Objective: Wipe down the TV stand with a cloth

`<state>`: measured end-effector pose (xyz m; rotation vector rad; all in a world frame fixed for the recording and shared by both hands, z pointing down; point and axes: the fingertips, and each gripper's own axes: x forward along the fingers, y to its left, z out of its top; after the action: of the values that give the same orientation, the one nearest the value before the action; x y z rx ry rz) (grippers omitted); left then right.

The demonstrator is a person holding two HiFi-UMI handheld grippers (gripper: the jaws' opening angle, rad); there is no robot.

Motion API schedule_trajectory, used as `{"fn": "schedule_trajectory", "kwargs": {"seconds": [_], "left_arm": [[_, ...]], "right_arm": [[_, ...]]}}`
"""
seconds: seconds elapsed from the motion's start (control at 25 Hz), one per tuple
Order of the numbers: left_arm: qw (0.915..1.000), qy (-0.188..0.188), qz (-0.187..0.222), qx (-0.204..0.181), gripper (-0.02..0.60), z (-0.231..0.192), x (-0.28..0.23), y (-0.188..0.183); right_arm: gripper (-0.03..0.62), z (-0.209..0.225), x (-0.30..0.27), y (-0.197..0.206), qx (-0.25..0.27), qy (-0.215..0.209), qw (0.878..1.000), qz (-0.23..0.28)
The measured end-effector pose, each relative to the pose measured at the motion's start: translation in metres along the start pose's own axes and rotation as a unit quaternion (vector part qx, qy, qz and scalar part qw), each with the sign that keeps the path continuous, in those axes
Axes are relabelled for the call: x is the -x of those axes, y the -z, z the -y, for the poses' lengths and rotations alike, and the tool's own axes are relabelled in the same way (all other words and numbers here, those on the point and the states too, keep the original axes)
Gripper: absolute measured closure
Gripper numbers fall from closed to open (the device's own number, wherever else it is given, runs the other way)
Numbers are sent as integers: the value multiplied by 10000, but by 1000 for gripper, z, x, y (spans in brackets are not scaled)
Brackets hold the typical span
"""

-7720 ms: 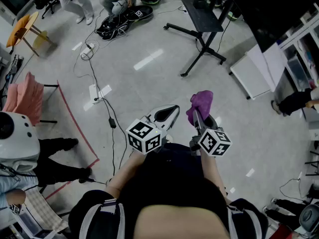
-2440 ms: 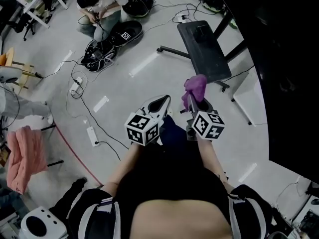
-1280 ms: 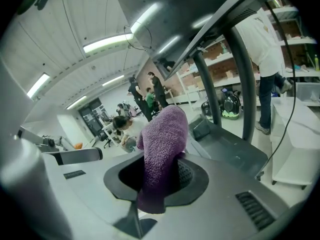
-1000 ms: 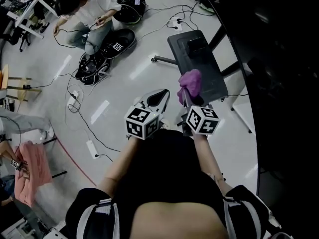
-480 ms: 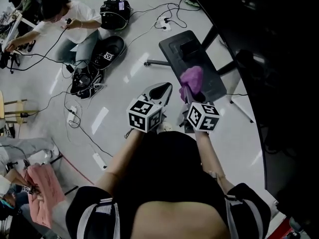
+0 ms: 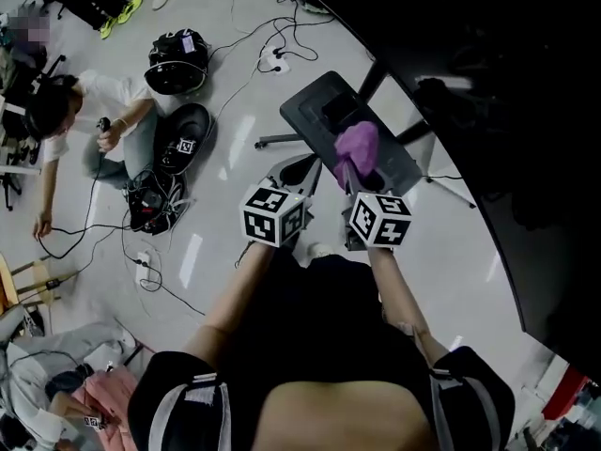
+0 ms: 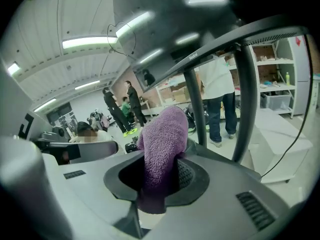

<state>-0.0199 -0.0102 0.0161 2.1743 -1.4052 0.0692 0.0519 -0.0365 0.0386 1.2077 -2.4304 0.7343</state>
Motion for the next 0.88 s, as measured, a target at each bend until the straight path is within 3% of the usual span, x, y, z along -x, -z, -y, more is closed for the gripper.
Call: {"fn": "schedule_trajectory", "kwargs": {"seconds": [0.36,0.88], "left_arm": [[9995,177,-181,177,575,-35,-28,-9],[9987,420,-180,226,577,-74,-79,-26]], "right_arm": [[505,-6,-29,-17,386,281,9989,-38],[505,15,-75,-37,482,732,9961,-64]]}}
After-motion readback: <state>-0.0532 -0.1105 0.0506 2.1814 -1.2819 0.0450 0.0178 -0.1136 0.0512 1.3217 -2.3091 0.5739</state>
